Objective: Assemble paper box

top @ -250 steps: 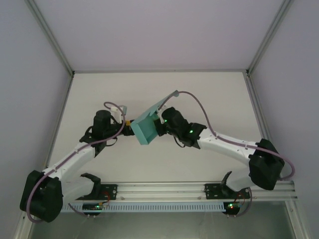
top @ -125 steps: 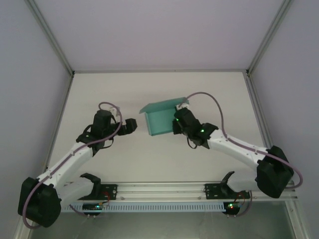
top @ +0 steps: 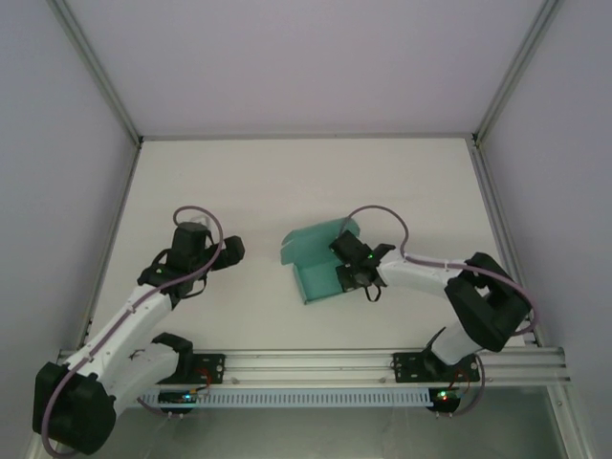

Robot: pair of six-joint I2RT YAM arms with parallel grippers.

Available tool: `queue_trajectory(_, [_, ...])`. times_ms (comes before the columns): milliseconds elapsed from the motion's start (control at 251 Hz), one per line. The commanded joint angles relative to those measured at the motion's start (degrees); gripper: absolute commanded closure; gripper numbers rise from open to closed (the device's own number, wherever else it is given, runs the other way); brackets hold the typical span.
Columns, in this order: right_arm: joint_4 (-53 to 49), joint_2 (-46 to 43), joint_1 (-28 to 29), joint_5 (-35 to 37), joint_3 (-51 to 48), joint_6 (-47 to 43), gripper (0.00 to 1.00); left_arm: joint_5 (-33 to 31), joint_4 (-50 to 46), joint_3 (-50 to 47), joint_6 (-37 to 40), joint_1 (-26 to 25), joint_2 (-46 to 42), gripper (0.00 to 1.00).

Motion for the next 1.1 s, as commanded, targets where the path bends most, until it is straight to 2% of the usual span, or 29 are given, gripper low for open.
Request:
queue_trajectory(0, [-6.73,3.48,0.43,3.9,3.68,-1.25,0.92,-0.5,-0.57,-0.79,1.34,0.1,-1.18,0.01])
queue_trajectory(172, [-8.67,3.58,0.52,3.78,6.77,-1.43,0.77,-0.46,-0.99,-0.65,2.22,0.08,-1.37,0.0])
queue_trajectory(235, [-8.97,2.77,0.47,2.2,7.75,-1.85,0.65,-0.22,-0.76,-0.6,2.43,0.06,-1.36,0.0])
queue_trajectory(355, [-9.29,1.17,0.25,0.67,9.4,-2.48,0.61,0.25,-0.41,-0.76,2.72,0.08,-1.45,0.0])
queue_trajectory(559, [-9.18,1.16,-2.31,-0.8,9.94,-3.97,0.62,0.49,0.14,-1.03,3.26,0.08,-1.11,0.01])
queue_trajectory(774, [-7.39,4.39,-3.75,-5.75,9.34,-5.19,0.62,0.58,0.08,-1.05,3.79,0.08,-0.84,0.0])
queue_trajectory(970, [-7.75,8.79,-3.93,-4.09,10.5,-5.2,0.62,1.39,0.11,-1.01,4.04,0.05,-0.58,0.0])
queue_trajectory(1098, [-6.85,9.66,-3.87,-1.96,10.57,-4.14,0.83,1.99,0.12,-0.95,4.0,0.08,-0.49,0.0])
